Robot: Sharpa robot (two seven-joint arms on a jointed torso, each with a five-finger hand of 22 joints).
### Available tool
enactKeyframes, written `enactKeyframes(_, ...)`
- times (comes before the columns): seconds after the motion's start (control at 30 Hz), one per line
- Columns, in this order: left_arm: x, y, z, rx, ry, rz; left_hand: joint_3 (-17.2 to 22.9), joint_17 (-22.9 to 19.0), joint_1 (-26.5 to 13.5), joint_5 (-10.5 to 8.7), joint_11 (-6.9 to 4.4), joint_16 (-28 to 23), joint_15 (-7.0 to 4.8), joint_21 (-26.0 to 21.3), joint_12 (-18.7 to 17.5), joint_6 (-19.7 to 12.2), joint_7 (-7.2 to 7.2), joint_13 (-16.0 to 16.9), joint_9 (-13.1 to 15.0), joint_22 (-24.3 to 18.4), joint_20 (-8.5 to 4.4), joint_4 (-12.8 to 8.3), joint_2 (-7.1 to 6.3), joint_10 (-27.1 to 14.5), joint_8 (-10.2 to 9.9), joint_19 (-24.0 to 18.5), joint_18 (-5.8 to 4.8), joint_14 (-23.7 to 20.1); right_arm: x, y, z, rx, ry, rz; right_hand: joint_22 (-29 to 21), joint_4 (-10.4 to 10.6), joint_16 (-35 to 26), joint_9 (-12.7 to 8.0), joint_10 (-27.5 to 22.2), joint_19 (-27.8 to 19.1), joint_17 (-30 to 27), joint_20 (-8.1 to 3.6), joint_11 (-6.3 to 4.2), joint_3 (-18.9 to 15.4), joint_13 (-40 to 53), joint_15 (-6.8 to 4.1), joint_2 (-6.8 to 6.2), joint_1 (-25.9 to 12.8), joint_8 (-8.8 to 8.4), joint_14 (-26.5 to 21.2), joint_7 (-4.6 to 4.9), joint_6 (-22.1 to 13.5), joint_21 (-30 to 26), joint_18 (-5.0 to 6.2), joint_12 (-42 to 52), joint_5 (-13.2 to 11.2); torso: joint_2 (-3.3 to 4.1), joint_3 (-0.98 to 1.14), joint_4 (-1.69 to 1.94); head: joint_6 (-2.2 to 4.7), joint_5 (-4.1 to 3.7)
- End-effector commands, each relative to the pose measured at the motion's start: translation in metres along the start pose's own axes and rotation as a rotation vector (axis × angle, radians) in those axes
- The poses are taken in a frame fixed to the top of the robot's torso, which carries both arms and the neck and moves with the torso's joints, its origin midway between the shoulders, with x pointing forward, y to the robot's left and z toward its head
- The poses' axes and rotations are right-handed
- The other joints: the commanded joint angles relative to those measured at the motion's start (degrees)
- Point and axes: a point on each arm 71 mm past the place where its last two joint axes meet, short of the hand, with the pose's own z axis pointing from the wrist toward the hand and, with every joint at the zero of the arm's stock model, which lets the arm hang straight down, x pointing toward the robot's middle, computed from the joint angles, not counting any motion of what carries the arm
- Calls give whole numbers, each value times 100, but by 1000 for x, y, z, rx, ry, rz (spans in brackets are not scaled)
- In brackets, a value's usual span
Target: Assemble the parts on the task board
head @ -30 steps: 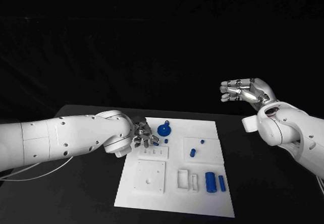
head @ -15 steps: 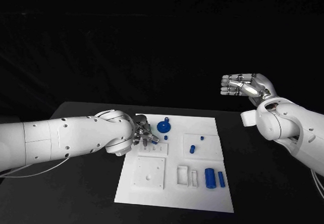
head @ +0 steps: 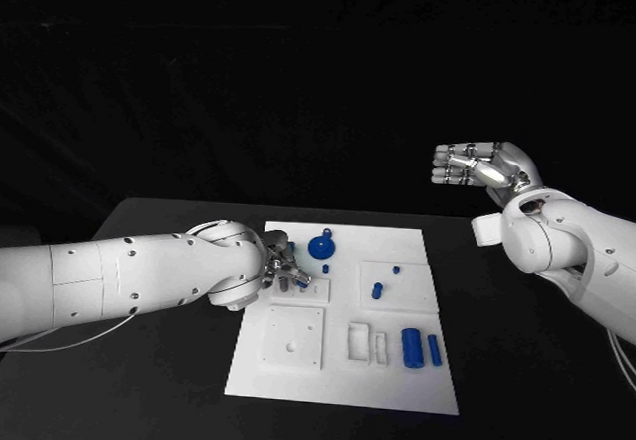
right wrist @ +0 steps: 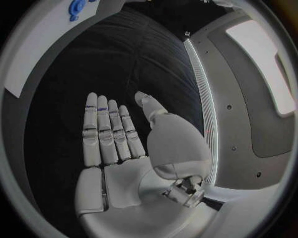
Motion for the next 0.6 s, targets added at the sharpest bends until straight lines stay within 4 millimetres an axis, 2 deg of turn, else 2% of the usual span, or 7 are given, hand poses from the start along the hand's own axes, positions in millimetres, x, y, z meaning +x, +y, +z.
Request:
enactKeyframes(0.03, 2, 0, 0, -4, 4, 11, 795, -1, 23, 29, -45, 22, -21, -14, 34, 190, -149, -5, 6, 5, 22, -816, 30, 272, 26, 36, 13, 38, 2, 1, 1, -11, 21, 12, -7, -5, -25, 1, -34, -7, -6, 17, 16, 28, -5, 10, -40, 16, -4, 38, 14, -16, 9, 92, -30, -34, -1, 0, 6, -14, 10)
enactKeyframes(0.1, 2, 0, 0, -5, 6, 11, 791, 2, 19, 31, -43, 30, -18, -112, 44, 195, -150, -4, 7, 116, 24, -820, 31, 273, 27, 78, 4, 39, 2, 1, 1, -10, 22, 12, -7, 6, -27, 1, -36, -11, -7, 17, 16, 43, -5, 12, -42, 21, -3, 32, 14, -15, 9, 90, -30, -48, -1, -1, 7, -15, 9)
enactKeyframes(0.6, 4, 1, -1, -11, 22, 19, 789, -8, 15, 28, -33, 25, -11, -168, 48, 201, -148, -5, -4, 171, 29, -821, 34, 274, 27, 93, -4, 39, 3, 0, 1, -6, 31, 14, -7, 22, -28, 1, -43, -20, -8, 20, 19, 54, -5, 13, -49, 31, -4, 24, 15, -19, 8, 90, -30, -74, -1, -2, 0, -46, 20)
